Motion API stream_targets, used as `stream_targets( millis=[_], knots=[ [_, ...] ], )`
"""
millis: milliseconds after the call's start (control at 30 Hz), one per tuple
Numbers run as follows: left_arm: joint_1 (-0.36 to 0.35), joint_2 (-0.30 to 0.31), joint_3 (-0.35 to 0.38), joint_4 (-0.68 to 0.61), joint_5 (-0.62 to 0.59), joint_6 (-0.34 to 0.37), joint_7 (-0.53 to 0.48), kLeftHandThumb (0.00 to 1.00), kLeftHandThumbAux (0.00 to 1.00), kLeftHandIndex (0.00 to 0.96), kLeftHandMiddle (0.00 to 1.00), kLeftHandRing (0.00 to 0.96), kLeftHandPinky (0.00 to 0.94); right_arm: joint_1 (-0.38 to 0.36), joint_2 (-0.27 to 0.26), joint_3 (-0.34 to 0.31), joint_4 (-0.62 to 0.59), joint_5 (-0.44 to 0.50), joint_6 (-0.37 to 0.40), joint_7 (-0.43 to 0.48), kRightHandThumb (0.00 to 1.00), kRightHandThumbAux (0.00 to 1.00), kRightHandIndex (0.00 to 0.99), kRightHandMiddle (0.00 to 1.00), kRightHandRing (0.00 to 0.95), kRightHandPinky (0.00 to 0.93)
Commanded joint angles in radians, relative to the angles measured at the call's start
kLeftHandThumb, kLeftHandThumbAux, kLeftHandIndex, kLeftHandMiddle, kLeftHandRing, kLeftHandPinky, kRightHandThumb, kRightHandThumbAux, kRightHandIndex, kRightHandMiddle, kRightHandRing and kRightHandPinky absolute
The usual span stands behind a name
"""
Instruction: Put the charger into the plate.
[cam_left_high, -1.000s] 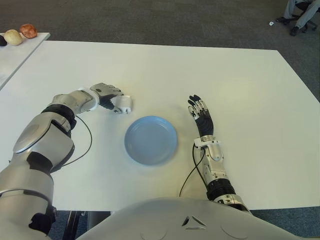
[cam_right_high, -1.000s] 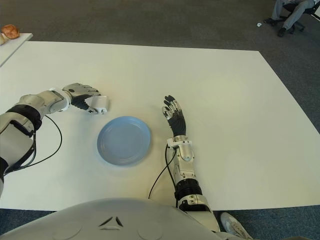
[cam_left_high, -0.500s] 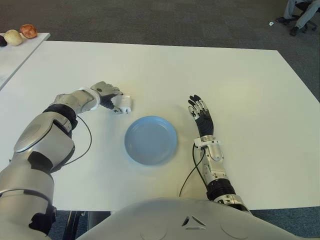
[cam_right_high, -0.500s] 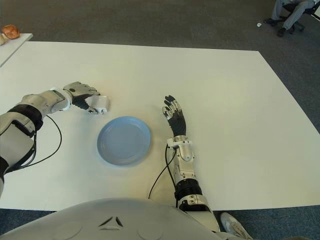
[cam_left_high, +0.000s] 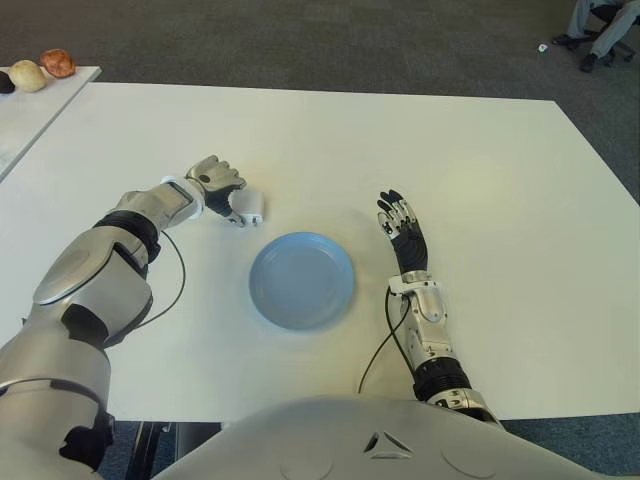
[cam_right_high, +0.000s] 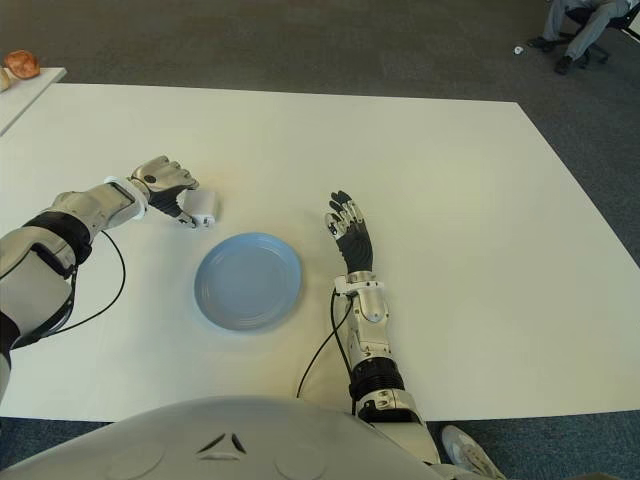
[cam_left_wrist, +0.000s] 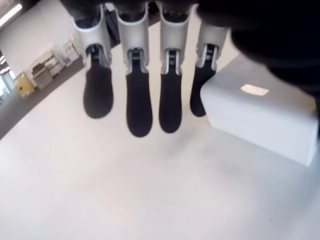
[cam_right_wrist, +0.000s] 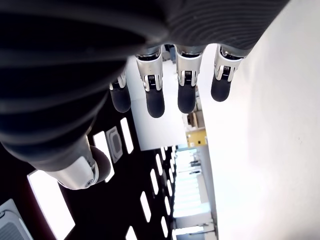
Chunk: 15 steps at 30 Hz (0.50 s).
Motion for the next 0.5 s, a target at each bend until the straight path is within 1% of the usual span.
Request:
stream_targets(
  millis=[33, 200, 500],
  knots=[
    [0.041, -0.015, -0.01, 0.024, 0.014, 0.009, 0.018, 0.724, 0.696, 0.437, 0.805, 0.811, 0.771, 0.037, 0.047, -0.006, 0.039, 0.012, 0.004, -0.008, 0.0, 0.619, 0.114, 0.149, 0.103, 0.084],
    [0.046, -0.015, 0.008, 0.031, -0.01, 0.0, 0.033, 0.728, 0.697, 0.439, 0.815, 0.821, 0.786, 0.034, 0.047, -0.006, 0.046, 0.011, -0.002, -0.007, 0.0, 0.616, 0.113, 0.15, 0.105, 0.086],
    [0.052, -0.016, 0.034, 0.033, -0.04, -0.001, 0.006, 0.732, 0.698, 0.441, 0.826, 0.834, 0.798, 0.032, 0.048, -0.007, 0.047, 0.017, 0.006, -0.005, 0.0, 0.607, 0.107, 0.15, 0.105, 0.08]
  ],
)
